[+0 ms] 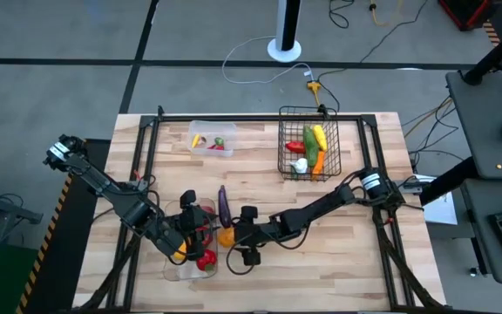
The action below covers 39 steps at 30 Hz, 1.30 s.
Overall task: Sort produce into baskets
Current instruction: Put the potato into the wire basket
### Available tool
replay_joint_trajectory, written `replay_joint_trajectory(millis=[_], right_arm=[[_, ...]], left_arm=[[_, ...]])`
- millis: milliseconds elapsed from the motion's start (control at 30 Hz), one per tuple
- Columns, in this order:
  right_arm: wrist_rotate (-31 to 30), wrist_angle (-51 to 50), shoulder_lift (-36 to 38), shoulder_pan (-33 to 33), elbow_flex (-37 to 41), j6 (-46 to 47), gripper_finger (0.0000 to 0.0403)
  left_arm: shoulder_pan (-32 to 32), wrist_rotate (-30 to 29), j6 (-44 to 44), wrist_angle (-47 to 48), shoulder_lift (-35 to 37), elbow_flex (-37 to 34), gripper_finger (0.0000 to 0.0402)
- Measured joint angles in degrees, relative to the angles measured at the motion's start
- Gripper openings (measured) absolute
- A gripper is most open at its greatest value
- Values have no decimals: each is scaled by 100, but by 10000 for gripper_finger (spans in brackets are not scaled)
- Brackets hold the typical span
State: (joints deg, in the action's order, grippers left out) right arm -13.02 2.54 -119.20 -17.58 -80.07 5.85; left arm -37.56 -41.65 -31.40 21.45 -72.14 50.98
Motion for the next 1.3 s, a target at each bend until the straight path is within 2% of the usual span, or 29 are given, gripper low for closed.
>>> replay_joint_trajectory(millis=[367, 567, 833, 900, 1133, 1200, 1300], right_arm=[[285, -16, 1, 11, 0, 10, 243], [318, -528, 258, 0, 7, -51, 246], [212, -2097, 1320, 3, 7, -54, 247], [-122, -2563, 1649, 9, 7, -53, 249], [-2150, -4150, 2715, 267, 49, 248, 250], [-2450, -4436, 2966, 473, 81, 464, 251], [-2557, -4687, 3276, 918, 141, 838, 251]], left_arm=[[0, 0, 17, -2, 0, 0, 137], [0, 3, 19, 0, 0, 0, 137], [0, 15, 44, -7, 0, 46, 137], [0, 11, 46, -20, 0, 76, 137], [7, -50, 100, -255, -4, 76, 137], [7, -94, 135, -288, -4, 76, 137], [7, -132, 136, -299, -2, 76, 137]])
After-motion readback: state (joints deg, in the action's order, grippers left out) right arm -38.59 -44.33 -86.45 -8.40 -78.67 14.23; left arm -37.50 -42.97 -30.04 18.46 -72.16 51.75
